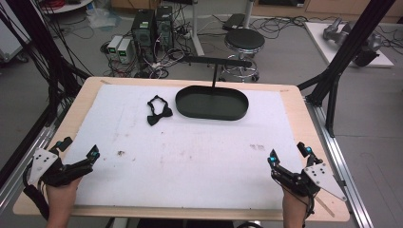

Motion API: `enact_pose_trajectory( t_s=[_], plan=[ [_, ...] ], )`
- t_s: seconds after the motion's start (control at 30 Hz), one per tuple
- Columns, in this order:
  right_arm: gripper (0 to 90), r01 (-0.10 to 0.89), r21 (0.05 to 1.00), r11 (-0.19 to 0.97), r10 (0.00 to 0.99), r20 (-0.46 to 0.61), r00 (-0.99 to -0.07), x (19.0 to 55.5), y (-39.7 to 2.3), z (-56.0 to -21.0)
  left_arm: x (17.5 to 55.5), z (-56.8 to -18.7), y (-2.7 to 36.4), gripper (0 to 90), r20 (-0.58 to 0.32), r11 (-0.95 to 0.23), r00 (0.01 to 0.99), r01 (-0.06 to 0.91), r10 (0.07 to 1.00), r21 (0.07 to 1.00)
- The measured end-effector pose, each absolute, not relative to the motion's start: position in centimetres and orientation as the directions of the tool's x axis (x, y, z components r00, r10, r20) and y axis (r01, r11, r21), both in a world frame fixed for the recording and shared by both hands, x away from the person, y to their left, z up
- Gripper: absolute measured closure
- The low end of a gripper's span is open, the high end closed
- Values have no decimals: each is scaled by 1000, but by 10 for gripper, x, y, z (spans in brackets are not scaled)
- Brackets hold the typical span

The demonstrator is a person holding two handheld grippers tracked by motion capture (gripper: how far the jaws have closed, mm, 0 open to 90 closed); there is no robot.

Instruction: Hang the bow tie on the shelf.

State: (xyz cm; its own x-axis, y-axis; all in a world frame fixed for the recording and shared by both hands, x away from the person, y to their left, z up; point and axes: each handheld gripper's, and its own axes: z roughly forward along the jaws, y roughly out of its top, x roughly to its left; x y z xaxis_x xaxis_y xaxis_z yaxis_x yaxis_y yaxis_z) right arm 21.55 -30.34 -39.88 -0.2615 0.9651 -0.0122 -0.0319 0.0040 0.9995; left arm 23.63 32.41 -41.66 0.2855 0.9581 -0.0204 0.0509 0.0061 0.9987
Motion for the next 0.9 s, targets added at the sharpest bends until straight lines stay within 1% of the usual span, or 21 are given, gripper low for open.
enact_pose_trajectory(
  t_s=[0.3, 0.37, 0.63, 0.8, 0.9],
  plan=[
    [101, -37, 999, -8, 966, -2, -257, 215, -306, -398, 237, -416, 323, 68, -24, 10, 296, 50, 955, 999],
    [101, -39, 999, -13, 965, 2, -261, 214, -306, -398, 238, -413, 321, 68, -27, 8, 324, 61, 946, 998],
    [101, -48, 999, -21, 962, 7, -273, 211, -310, -396, 244, -401, 311, 68, -5, -21, 379, 66, 925, 998],
    [101, -58, 997, -52, 962, 34, -270, 209, -315, -396, 254, -393, 302, 68, 14, -40, 412, 54, 911, 998],
    [101, -63, 997, -39, 958, 20, -285, 210, -313, -395, 265, -383, 293, 68, 35, -64, 448, 51, 893, 997]
  ],
)
